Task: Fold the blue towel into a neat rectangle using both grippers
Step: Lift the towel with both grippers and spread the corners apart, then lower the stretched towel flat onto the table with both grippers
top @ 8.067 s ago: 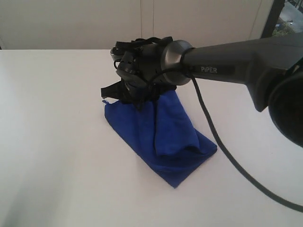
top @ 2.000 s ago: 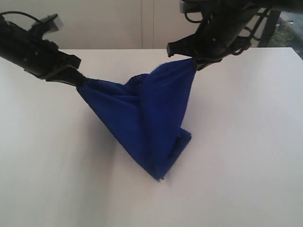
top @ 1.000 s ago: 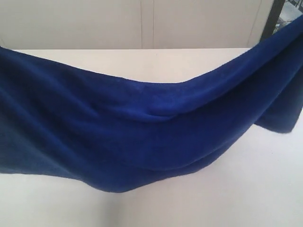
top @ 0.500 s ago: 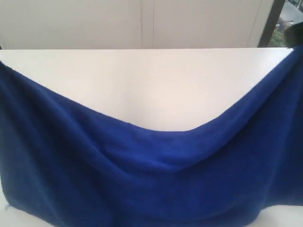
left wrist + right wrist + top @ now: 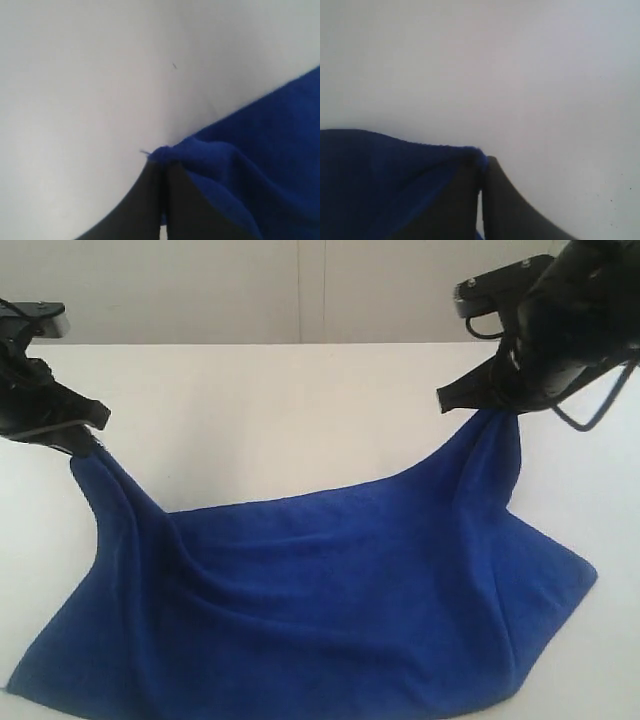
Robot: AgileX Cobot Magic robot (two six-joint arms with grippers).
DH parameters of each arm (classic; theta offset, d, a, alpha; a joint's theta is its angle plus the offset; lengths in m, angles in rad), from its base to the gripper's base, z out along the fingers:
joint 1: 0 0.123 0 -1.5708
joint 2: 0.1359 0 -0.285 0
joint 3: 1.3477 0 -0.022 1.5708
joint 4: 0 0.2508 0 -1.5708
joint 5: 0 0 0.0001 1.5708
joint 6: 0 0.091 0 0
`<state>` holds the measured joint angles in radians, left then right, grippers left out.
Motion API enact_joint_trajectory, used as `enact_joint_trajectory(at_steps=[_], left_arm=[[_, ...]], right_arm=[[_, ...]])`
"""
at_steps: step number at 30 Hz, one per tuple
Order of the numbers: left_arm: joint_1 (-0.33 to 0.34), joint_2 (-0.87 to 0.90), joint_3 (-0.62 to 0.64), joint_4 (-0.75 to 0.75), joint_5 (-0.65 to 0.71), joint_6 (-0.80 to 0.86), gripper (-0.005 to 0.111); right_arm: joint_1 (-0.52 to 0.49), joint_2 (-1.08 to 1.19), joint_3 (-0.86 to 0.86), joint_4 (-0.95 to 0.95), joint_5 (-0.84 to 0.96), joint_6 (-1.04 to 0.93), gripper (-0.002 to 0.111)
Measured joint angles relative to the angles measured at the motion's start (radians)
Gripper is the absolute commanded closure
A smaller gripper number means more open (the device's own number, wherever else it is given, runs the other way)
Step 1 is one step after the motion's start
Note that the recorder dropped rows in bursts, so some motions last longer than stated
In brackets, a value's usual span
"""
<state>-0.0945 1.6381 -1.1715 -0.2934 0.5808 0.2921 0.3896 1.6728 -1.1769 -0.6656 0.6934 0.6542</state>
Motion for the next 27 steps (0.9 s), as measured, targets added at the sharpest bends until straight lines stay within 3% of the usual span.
enact_joint_trajectory(at_steps=[4,10,21,27], left_arm=[[0.0,0.051,0.002,0.0,-0.119,0.0,0.107],[0.0,0.099,0.002,0.03,-0.257,0.0,0.107],[0.035,0.183,0.002,0.085,-0.378,0.0,0.107],[0.052,0.245,0.002,0.096,-0.48,0.0,0.107]], right_arm=[[-0.028,0.068,0.0,-0.113,-0.036,0.123,0.108],[-0.107,0.086,0.0,-0.145,-0.08,0.15,0.108],[-0.223,0.086,0.0,-0.149,-0.158,0.155,0.108],[-0.237,0.121,0.0,-0.151,-0.246,0.155,0.108]])
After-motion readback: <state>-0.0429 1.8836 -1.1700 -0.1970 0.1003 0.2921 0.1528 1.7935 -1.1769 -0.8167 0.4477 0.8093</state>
